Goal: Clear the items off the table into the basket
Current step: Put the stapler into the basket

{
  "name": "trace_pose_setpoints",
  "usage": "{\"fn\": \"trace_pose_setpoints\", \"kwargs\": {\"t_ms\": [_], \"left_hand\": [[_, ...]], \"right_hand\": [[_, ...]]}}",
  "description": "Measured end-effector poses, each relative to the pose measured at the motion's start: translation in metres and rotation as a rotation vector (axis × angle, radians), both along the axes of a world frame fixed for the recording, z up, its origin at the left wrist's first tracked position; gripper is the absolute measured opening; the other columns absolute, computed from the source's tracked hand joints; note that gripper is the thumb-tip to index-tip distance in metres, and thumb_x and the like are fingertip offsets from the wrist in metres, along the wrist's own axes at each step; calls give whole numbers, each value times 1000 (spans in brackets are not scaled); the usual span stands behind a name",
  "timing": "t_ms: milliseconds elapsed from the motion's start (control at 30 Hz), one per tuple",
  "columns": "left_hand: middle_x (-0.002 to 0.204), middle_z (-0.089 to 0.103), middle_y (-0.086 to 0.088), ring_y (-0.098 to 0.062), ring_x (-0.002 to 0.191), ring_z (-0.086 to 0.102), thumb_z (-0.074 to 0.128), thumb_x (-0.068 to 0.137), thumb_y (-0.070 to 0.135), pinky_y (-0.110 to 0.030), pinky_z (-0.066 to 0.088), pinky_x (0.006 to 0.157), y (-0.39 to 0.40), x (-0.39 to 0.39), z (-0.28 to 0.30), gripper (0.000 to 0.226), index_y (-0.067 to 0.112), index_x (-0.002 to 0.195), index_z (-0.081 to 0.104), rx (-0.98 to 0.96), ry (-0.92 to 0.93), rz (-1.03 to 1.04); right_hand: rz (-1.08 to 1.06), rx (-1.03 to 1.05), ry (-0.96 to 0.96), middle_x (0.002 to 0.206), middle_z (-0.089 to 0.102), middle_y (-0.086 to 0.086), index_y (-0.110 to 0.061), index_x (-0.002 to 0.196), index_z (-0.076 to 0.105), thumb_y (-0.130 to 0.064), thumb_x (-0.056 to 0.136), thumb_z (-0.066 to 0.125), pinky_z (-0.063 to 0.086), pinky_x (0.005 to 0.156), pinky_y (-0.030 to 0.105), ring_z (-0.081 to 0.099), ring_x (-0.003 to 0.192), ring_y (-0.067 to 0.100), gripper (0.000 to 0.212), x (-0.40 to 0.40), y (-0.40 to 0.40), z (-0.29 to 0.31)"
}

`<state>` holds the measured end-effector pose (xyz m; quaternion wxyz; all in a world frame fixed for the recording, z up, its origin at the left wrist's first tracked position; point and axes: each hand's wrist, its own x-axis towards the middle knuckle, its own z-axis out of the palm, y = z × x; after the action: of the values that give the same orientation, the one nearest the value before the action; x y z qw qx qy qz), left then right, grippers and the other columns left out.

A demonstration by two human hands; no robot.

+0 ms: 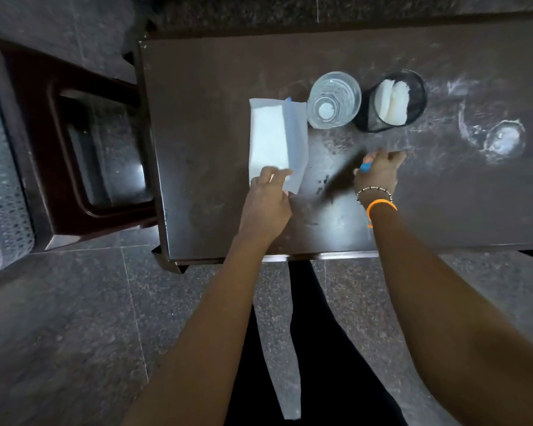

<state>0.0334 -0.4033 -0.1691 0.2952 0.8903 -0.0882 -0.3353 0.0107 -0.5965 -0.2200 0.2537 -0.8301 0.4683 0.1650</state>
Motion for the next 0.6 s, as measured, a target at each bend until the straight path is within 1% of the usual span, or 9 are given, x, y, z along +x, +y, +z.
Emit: {"fn": "trace_pose_setpoints", "kwargs": {"t_ms": [67,100,133,200,267,333,433,500,600], "left_hand": [[153,27,-9,-32,138,26,48,90,8,-40,26,113,8,5,-12,57,18,143,33,99,-50,-150],[158,16,-6,-32,144,15,48,91,11,-43,21,116,13,8,-20,61,21,147,24,158,-53,-226],[160,9,-4,-32,146,7,47,93,14,-46,16,117,16,9,-26,64,24,149,17,217,-44,-301],[161,3,-2,-32,147,-1,45,94,16,-48,10,118,27,8,-37,65,26,149,12,319,22,-414],[160,3,-1,-33,147,-2,45,94,16,-49,9,118,43,1,-43,64,24,149,13,397,116,-457],[160,1,2,-34,147,-1,46,93,16,-50,11,117,59,-11,-46,65,24,149,13,438,171,-435],[160,1,3,-35,146,3,47,93,18,-50,13,117,76,-25,-45,65,24,149,14,459,189,-399],[160,4,2,-34,146,5,47,94,21,-49,15,116,83,-30,-43,64,22,149,16,460,193,-367],[158,17,0,-30,145,10,48,93,24,-47,18,115,93,-29,-40,58,19,146,25,393,219,-228]], "right_hand": [[24,69,-102,133,37,22,2,120,42,1,76,64,39,91,35,50,113,37,49,5,28,3],[49,92,-154,131,39,24,3,122,40,4,75,64,34,92,33,47,116,37,53,7,43,4],[49,117,-208,130,42,24,3,123,39,6,74,63,34,93,32,46,116,36,54,9,54,6],[-29,181,-291,127,49,22,-1,124,37,8,76,59,41,94,38,51,112,37,54,13,73,11],[-89,228,-321,120,57,19,-4,124,37,6,78,55,47,89,41,57,105,36,51,16,86,15],[-70,267,-322,114,61,17,-5,122,40,5,78,57,47,84,34,60,100,33,49,17,95,15],[-1,356,-282,116,60,15,-8,123,40,2,79,61,45,82,26,60,100,29,49,18,106,16],[59,371,-257,117,60,14,-9,123,42,1,79,61,42,81,22,60,100,28,50,20,116,16],[123,349,-251,121,59,13,-9,124,43,2,80,60,41,81,19,59,103,27,48,28,130,21]]}}
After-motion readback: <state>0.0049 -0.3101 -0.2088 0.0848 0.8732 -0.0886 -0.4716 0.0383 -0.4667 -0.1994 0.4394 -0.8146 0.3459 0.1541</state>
